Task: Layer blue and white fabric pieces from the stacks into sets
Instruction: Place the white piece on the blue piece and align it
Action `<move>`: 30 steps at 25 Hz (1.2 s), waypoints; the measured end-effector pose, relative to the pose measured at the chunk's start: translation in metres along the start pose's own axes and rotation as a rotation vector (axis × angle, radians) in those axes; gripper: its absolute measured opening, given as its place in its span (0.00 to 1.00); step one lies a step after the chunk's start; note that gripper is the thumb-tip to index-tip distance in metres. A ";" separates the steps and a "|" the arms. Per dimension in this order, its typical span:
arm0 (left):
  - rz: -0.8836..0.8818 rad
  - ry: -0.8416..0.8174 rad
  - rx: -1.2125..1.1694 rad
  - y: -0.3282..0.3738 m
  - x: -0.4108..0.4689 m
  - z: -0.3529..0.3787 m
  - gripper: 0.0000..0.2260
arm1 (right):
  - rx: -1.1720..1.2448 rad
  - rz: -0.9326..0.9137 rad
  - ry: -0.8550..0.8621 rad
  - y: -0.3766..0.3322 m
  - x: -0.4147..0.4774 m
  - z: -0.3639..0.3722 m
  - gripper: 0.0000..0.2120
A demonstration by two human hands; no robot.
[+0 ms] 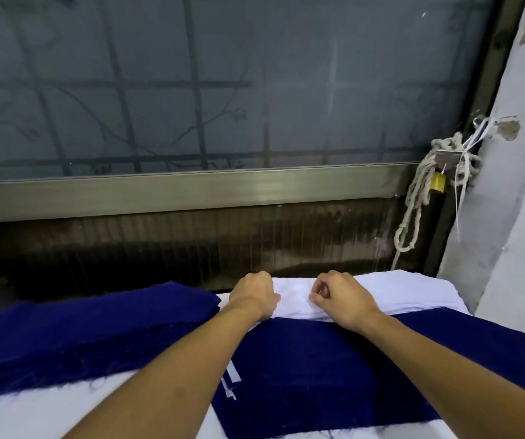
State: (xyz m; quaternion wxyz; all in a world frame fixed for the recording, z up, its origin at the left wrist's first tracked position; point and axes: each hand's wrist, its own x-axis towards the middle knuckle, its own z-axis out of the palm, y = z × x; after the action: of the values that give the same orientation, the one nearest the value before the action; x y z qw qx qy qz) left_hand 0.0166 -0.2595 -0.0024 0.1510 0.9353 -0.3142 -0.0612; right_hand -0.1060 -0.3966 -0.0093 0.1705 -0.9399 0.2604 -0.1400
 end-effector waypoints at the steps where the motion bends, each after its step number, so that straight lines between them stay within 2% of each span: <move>1: 0.070 0.011 0.094 0.001 -0.003 -0.002 0.10 | -0.006 -0.008 0.006 0.000 0.000 0.001 0.05; 3: 0.210 0.034 0.216 0.002 -0.011 -0.006 0.12 | -0.031 -0.022 0.024 0.001 -0.001 0.003 0.11; 4: 0.257 0.020 0.205 0.003 -0.015 -0.009 0.11 | -0.041 -0.027 0.038 0.002 0.000 0.004 0.14; 7: 0.333 -0.061 -0.035 0.002 -0.027 -0.017 0.05 | -0.002 -0.041 0.057 0.005 0.001 0.005 0.21; 9: 0.338 -0.122 -0.280 0.003 -0.031 -0.021 0.07 | 0.075 -0.052 0.030 0.008 0.003 0.003 0.23; 11: 0.355 -0.082 -0.470 0.007 -0.032 -0.023 0.06 | 0.135 -0.048 0.038 0.009 0.003 0.000 0.19; 13: 0.369 0.023 -0.658 0.011 -0.030 -0.028 0.05 | 0.065 -0.062 0.118 0.010 0.003 -0.005 0.12; 16: 0.297 0.128 -0.877 0.011 -0.031 -0.047 0.13 | 0.018 -0.076 0.229 0.011 -0.001 -0.022 0.05; 19: 0.226 0.170 -0.911 0.000 -0.039 -0.071 0.17 | 0.135 -0.049 0.235 0.016 -0.005 -0.043 0.05; 23: 0.186 0.154 -0.991 -0.029 -0.064 -0.109 0.19 | 0.377 -0.023 0.045 0.011 -0.019 -0.078 0.04; 26: 0.123 0.278 -0.945 -0.053 -0.088 -0.135 0.17 | 0.349 -0.053 -0.030 0.002 -0.037 -0.098 0.04; 30: 0.039 0.480 -0.755 -0.088 -0.126 -0.153 0.12 | 0.288 -0.066 -0.053 -0.009 -0.062 -0.108 0.09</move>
State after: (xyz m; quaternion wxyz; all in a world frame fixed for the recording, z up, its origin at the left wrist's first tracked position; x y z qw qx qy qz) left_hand -0.0019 -0.0794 0.1163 0.5514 0.7963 -0.2436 0.0501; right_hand -0.1909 -0.3832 0.0805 0.3055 -0.9172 0.2021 -0.1566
